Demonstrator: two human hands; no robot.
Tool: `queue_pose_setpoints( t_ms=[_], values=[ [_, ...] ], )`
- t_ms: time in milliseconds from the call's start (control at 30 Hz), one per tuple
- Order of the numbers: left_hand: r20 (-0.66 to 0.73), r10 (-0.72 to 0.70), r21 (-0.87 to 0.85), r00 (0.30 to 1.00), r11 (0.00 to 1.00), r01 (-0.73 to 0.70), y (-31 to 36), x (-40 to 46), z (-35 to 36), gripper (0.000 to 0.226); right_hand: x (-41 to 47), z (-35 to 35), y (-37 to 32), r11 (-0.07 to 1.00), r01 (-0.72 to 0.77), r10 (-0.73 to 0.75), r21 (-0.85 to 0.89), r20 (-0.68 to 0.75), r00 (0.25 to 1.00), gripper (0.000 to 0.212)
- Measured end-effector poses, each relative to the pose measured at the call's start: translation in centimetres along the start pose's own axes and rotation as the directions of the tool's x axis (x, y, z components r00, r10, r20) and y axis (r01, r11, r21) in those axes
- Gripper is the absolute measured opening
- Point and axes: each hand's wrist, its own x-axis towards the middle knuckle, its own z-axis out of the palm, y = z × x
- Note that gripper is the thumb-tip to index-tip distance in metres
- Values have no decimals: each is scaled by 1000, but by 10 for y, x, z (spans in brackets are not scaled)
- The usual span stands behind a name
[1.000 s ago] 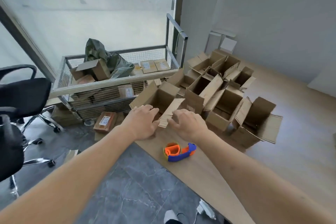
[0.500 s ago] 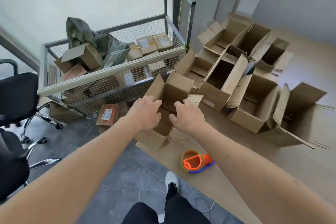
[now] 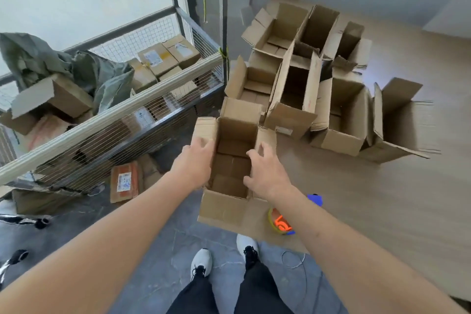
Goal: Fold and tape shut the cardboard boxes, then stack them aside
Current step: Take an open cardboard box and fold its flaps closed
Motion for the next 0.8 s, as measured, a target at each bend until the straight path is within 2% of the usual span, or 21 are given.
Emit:
queue_pose_setpoints(
  t_ms=[100, 133, 233, 300, 433, 567, 700, 800],
  values=[
    [-6, 38, -93, 999, 995, -39, -6, -2, 11, 72, -16, 22, -11, 986, -97, 64, -135, -230, 971, 50],
    [-9, 48, -122, 999, 991, -49, -7, -3, 13, 73, -21, 28, -14, 976, -141, 91, -164, -279, 956, 54],
    [-10, 81, -153, 997, 985, -82, -8, -8, 15, 74, -33, 41, -20, 966, -248, 223, -74, -248, 943, 79],
    [14, 83, -150, 996, 985, -80, -9, -12, 15, 76, -37, 44, -23, 960, -281, 279, 16, -194, 941, 87],
    [74, 25, -134, 997, 991, -15, -10, -18, 18, 94, -31, 51, -22, 955, -265, 282, 130, -139, 949, 100],
    [-55, -59, -148, 997, 988, 50, -14, -14, 9, 125, -16, 48, -12, 952, -239, 273, 190, -179, 945, 99],
    [-204, -145, -84, 968, 988, 131, -26, 2, -2, 127, -6, 42, 2, 977, -113, 150, 179, -208, 967, 98],
    [-218, -145, -5, 965, 989, 147, -35, 17, -3, 120, -5, 47, 14, 987, -17, 55, 161, -237, 970, 95]
  ],
)
